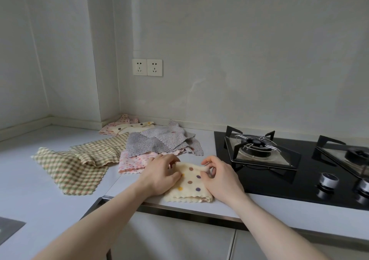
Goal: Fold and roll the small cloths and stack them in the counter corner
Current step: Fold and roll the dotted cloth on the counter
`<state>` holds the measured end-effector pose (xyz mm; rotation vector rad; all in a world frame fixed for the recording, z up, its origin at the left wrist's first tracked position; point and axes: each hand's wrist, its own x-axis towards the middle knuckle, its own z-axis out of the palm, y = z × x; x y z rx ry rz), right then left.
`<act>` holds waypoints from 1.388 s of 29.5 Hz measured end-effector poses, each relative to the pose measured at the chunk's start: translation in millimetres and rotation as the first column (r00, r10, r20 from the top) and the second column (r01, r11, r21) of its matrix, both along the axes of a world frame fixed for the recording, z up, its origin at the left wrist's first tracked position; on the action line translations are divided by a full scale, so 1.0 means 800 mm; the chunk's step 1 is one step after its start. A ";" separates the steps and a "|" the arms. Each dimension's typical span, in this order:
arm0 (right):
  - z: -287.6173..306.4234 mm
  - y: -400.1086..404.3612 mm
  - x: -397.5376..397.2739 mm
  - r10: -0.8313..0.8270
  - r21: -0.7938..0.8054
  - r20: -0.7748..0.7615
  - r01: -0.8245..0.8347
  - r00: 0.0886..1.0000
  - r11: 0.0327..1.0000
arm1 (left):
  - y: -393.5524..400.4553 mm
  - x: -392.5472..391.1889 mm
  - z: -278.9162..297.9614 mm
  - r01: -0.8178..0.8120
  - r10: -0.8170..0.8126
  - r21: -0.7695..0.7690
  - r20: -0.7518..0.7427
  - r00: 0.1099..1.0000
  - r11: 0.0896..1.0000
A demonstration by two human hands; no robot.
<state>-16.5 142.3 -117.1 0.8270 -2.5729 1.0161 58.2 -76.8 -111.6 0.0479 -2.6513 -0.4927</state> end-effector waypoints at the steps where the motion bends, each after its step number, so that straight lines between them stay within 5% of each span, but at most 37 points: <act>1: 0.001 0.001 0.001 0.017 -0.033 -0.010 -0.017 1.000 0.999 | 0.000 0.000 0.001 0.000 0.000 0.004 -0.034 0.999 1.000; 12: 0.004 0.003 0.003 0.038 -0.224 -0.028 -0.043 0.999 0.974 | 0.010 0.018 0.004 -0.037 0.049 0.053 -0.250 0.967 0.998; 21: 0.000 0.003 -0.001 0.064 -0.300 -0.099 -0.091 0.993 0.950 | 0.012 0.018 0.004 -0.022 0.036 0.056 -0.263 0.964 0.998; 41: -0.003 0.002 0.003 0.040 -0.033 -0.033 -0.041 0.999 0.999 | 0.010 0.017 0.005 -0.035 0.039 0.032 -0.142 0.989 0.999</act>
